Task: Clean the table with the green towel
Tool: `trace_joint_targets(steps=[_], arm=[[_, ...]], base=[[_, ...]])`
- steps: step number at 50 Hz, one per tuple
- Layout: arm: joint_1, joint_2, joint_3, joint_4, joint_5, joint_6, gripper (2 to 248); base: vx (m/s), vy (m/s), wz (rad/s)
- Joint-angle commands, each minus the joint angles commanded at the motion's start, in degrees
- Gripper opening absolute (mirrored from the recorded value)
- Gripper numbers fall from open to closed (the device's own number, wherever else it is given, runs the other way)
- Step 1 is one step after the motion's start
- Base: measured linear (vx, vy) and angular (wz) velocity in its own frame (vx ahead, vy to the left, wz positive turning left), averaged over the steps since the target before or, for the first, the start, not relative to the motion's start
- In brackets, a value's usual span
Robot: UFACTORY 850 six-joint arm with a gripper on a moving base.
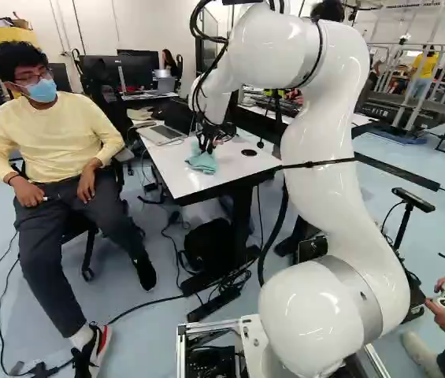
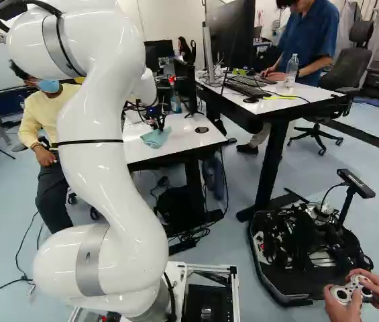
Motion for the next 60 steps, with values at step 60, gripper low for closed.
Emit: trace_joint_targets(steps=[60], arm=[[2.5, -8.0, -11.5, 0.0, 0.0, 0.0, 39]], base=[[0.000, 0.000, 0.000]])
